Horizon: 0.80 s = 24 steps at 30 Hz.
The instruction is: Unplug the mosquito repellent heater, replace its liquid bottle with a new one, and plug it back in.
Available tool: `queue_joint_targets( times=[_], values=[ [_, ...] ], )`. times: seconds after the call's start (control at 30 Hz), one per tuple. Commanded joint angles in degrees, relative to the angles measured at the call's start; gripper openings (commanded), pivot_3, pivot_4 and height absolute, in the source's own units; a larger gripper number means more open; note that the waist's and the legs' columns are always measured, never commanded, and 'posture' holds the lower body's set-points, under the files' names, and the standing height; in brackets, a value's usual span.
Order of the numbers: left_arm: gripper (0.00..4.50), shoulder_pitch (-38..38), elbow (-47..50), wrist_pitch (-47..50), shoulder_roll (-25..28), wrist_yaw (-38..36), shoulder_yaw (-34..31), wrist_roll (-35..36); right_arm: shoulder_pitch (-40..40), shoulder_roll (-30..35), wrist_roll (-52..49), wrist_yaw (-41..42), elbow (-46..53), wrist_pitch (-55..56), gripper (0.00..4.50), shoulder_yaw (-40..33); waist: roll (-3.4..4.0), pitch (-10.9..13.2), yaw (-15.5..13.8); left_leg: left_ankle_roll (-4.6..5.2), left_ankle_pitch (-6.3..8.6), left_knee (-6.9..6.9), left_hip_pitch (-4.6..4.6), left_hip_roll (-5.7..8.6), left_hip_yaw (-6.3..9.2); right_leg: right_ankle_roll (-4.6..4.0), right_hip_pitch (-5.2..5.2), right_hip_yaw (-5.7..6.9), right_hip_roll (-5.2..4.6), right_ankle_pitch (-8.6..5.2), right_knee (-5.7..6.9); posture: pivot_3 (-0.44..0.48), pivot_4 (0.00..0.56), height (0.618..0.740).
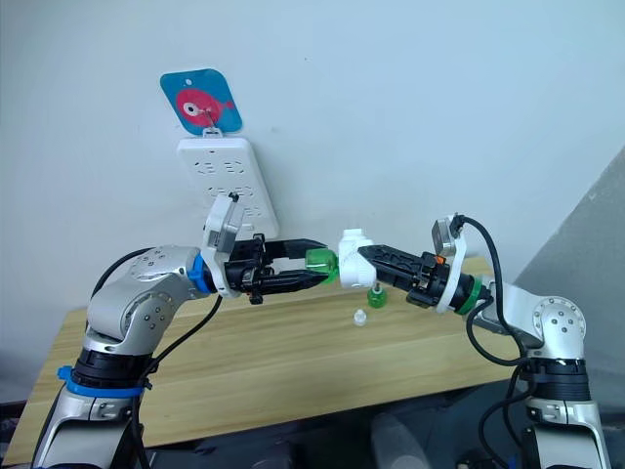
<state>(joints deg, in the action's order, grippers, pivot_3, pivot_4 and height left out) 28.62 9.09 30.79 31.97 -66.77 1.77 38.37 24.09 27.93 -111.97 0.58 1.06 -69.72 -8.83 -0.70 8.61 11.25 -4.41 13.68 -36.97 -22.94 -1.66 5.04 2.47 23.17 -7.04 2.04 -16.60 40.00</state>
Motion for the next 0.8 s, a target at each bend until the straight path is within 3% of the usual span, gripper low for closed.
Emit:
queue_joint_targets(
  times=[0.03, 0.23, 0.43, 0.8],
  values=[
    [2.30, 1.0, 1.8, -1.1, -0.5, 0.5, -0.8, 0.3, 1.1, 0.4, -1.0, 0.8, 2.0, -1.0, 2.98, 0.3, 0.00, 0.0, 0.0, 0.00, 0.00, 0.00, 0.00, 0.00, 0.00, 0.00, 0.00, 0.00, 0.00, 0.00, 0.00, -0.181, 0.073, 0.740],
    [2.30, 1.4, 1.0, -1.4, -0.1, 0.4, -0.9, -0.5, 0.8, 1.4, -1.0, 1.3, 2.7, -1.1, 2.98, 0.4, 0.00, 0.0, 0.0, 0.00, 0.00, 0.00, 0.00, 0.00, 0.00, 0.00, 0.00, 0.00, 0.00, 0.00, 0.00, -0.183, 0.075, 0.740],
    [4.08, 1.3, 0.8, -4.7, 1.7, -1.6, 0.4, -4.1, 0.6, 2.0, -1.0, 1.1, 2.8, -0.8, 2.98, -0.1, 0.00, 0.0, 0.0, 0.00, 0.00, 0.00, 0.00, 0.00, -0.01, 0.00, 0.00, 0.00, 0.00, 0.00, 0.00, -0.186, 0.078, 0.740],
    [4.09, 1.3, 1.6, -6.9, 4.6, -3.1, 4.2, -9.9, -0.1, 3.4, -1.0, -1.6, 3.3, 0.8, 2.98, -1.0, 0.00, 0.0, 0.0, 0.00, 0.00, 0.01, 0.00, 0.00, -0.02, 0.03, 0.01, -0.01, 0.00, -0.02, -0.01, -0.197, 0.084, 0.740]
  ],
)
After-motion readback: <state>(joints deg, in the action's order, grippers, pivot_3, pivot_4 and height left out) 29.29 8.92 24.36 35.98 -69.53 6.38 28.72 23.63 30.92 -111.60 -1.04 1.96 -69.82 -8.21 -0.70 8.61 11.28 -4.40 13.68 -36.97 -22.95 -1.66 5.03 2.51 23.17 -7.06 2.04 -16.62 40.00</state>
